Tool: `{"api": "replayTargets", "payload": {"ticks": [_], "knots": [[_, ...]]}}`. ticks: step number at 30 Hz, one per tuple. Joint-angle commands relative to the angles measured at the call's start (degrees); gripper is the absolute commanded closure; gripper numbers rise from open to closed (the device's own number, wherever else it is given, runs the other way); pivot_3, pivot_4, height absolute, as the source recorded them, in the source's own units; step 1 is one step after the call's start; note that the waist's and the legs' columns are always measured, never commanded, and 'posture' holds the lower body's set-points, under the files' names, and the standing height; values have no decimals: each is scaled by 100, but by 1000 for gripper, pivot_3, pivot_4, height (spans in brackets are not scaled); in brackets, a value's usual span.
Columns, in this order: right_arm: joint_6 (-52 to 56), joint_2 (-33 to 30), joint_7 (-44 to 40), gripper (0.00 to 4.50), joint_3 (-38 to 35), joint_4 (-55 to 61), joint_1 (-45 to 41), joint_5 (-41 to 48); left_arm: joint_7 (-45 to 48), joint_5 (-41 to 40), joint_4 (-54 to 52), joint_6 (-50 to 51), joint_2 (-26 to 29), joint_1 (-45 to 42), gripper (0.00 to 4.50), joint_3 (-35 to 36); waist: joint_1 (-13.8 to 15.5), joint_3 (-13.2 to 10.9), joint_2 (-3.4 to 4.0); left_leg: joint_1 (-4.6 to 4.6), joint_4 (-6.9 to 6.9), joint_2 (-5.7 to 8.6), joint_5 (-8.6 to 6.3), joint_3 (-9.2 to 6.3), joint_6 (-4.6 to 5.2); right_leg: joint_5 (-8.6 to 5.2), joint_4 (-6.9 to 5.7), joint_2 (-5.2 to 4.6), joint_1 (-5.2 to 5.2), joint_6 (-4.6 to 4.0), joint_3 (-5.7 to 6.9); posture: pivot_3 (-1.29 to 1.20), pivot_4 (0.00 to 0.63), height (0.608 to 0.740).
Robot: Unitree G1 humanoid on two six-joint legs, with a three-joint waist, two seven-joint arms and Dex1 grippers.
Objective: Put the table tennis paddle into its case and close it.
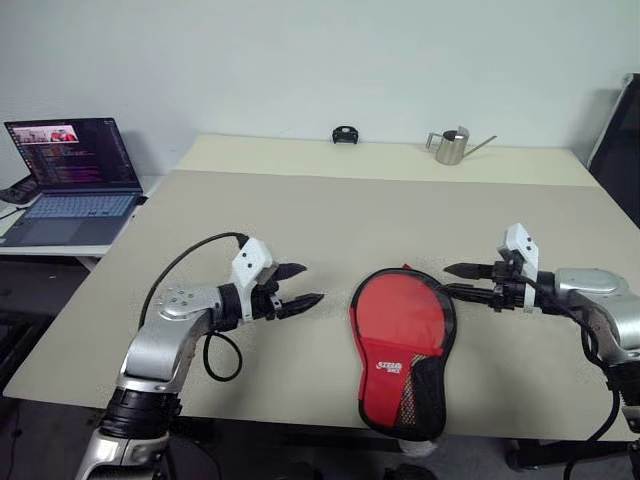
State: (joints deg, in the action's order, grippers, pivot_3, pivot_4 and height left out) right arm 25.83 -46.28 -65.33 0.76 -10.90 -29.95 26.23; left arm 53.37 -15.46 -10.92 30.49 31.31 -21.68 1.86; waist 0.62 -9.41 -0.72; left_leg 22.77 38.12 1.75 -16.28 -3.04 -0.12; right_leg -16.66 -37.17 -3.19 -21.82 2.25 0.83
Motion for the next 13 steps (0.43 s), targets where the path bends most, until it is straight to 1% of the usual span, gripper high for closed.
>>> {"api": "replayTargets", "payload": {"ticks": [1, 4, 5, 7, 13], "knots": [[-366, -170, -105, 1935, -282, -504, -337, -202, -165, -180, -482, 63, 220, 213, 844, 291, -16, 0, 0, -1, 0, 0, 0, 5, 0, 1, 0, -1, 0, -1, -4, 0, 150, 740], [-603, -310, -92, 1935, -339, -1128, -683, -446, -230, -157, -449, -38, 330, 273, 844, 294, -31, -2, 4, -3, -3, -2, 0, 8, -1, 1, -1, 0, -3, -1, -6, 0, 150, 740], [-741, -360, -147, 1935, -339, -1468, -858, -544, -304, -90, -378, -52, 293, 162, 844, 172, -28, -4, 7, -2, -3, -2, 1, 8, -2, 1, -2, 0, -4, -2, -5, 0, 150, 740], [-889, -405, -215, 1935, -319, -1765, -999, -678, -342, -60, -258, -95, 282, 66, 844, 66, -21, -5, 9, -2, -1, -1, 2, 11, -4, 3, -5, 0, -5, -5, -7, 0, 150, 740], [-953, -459, -282, 1935, -356, -2088, -1088, -845, -461, -85, -45, -116, 130, -10, 844, -137, -43, -5, 9, -1, -4, -2, 2, 19, -5, 3, -4, 0, -8, -5, -12, 0, 150, 740]]}}
